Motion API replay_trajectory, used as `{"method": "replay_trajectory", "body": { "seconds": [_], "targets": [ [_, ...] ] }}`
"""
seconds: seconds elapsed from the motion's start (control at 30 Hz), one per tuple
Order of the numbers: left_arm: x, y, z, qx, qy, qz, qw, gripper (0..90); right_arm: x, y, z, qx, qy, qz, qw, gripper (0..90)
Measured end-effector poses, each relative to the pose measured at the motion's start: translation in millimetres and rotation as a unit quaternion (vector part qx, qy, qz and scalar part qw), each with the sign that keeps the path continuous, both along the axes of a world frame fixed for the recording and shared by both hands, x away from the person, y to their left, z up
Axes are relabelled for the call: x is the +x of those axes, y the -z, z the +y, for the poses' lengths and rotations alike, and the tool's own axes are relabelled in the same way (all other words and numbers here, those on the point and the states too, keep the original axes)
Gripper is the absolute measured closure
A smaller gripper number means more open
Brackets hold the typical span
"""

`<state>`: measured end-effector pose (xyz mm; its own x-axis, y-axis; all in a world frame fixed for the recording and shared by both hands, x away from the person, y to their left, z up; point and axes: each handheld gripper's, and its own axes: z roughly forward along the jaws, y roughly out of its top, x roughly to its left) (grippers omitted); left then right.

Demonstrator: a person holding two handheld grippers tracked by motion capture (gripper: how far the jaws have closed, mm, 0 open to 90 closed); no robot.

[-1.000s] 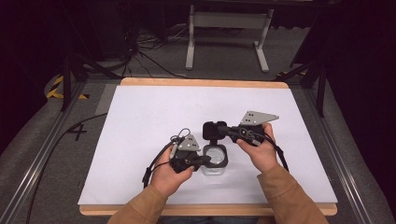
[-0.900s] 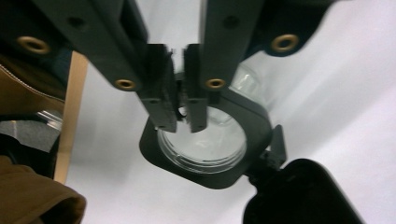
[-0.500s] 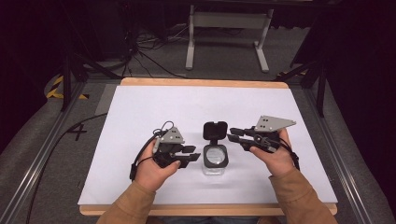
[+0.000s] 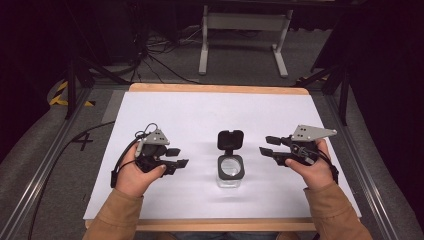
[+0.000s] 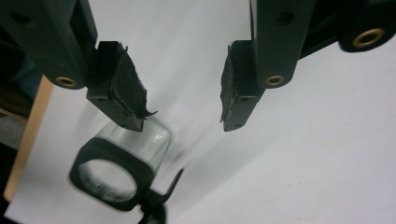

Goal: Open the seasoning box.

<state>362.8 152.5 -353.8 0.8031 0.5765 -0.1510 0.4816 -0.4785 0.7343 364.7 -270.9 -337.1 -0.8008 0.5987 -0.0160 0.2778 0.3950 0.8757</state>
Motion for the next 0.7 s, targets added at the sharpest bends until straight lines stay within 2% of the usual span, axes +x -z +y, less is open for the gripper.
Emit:
{"method": "replay_trajectory", "body": {
  "seconds": [0.17, 0.23, 0.27, 0.33, 0.37, 0.43, 0.47, 0.5, 0.57, 0.67, 0.7],
  "targets": [
    [7.2, 8.1, 22.8, 0.024, -0.032, 0.013, 0.9991, 46.7, 2.3, 6.5, -16.6, -0.020, 0.026, 0.024, 0.9992, 45.1],
    [10.7, 11.7, 34.0, 0.025, -0.048, 0.021, 0.9983, 44.8, 3.4, 9.8, -26.3, -0.031, 0.046, 0.027, 0.9981, 42.2],
    [10.7, 11.7, 34.0, 0.025, -0.048, 0.021, 0.9983, 43.9, 3.4, 9.8, -26.3, -0.031, 0.046, 0.027, 0.9981, 42.2],
    [13.6, 15.5, 43.7, 0.028, -0.065, 0.024, 0.9972, 43.8, 5.1, 12.8, -35.6, -0.037, 0.062, 0.036, 0.9967, 40.0],
    [16.1, 19.1, 51.2, 0.029, -0.075, 0.033, 0.9962, 42.6, 7.3, 15.9, -46.3, -0.037, 0.078, 0.045, 0.9953, 37.5],
    [20.1, 25.4, 59.4, 0.028, -0.082, 0.034, 0.9957, 42.5, 9.2, 19.0, -53.5, -0.042, 0.089, 0.053, 0.9937, 35.0],
    [20.4, 26.8, 61.1, 0.030, -0.087, 0.041, 0.9950, 42.4, 10.3, 21.5, -58.1, -0.053, 0.095, 0.056, 0.9925, 33.6],
    [20.4, 26.8, 61.1, 0.030, -0.087, 0.041, 0.9950, 42.1, 10.3, 21.5, -58.1, -0.053, 0.095, 0.056, 0.9925, 33.6],
    [22.5, 31.4, 64.3, 0.035, -0.090, 0.044, 0.9944, 40.5, 13.4, 29.2, -67.1, -0.068, 0.106, 0.067, 0.9897, 30.8],
    [26.2, 38.3, 68.1, 0.055, -0.087, 0.039, 0.9939, 38.7, 15.3, 35.1, -72.3, -0.070, 0.113, 0.079, 0.9879, 30.5],
    [27.1, 41.4, 68.7, 0.063, -0.087, 0.032, 0.9937, 37.6, 16.9, 38.9, -75.2, -0.071, 0.118, 0.084, 0.9870, 30.2]
  ]
}}
